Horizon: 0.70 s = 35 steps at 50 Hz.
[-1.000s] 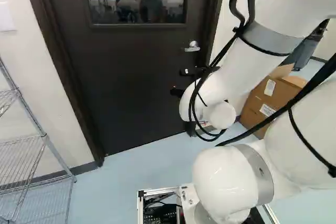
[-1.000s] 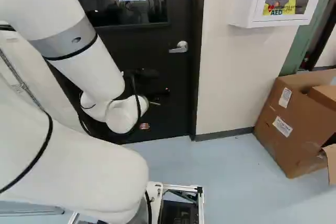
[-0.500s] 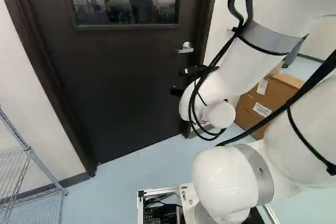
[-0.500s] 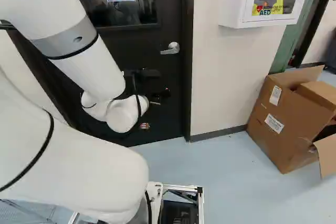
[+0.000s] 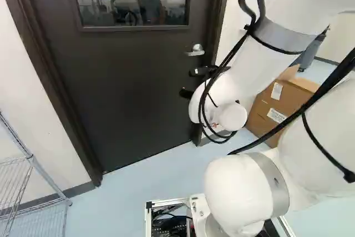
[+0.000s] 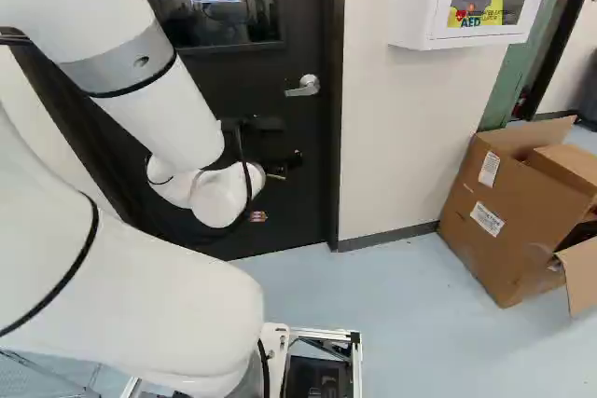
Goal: Open the door and move inside
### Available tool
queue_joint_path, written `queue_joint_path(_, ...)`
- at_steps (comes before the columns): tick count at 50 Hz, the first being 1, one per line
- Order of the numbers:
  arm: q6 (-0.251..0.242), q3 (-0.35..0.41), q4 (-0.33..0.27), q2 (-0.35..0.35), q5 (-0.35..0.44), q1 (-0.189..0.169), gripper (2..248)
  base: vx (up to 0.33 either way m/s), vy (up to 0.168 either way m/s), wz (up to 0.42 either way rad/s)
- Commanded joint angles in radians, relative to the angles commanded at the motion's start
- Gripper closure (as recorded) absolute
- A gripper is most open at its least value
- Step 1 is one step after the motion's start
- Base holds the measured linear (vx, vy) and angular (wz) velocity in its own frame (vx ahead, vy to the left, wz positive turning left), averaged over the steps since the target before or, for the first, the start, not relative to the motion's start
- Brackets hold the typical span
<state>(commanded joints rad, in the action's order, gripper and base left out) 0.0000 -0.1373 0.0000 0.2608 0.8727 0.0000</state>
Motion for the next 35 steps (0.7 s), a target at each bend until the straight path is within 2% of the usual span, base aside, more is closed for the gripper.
queue_joint_path(35, 0.000, -0.098, -0.006, -0.012, 0.000, 0.000, 3, 0.000, 0.000, 0.000)
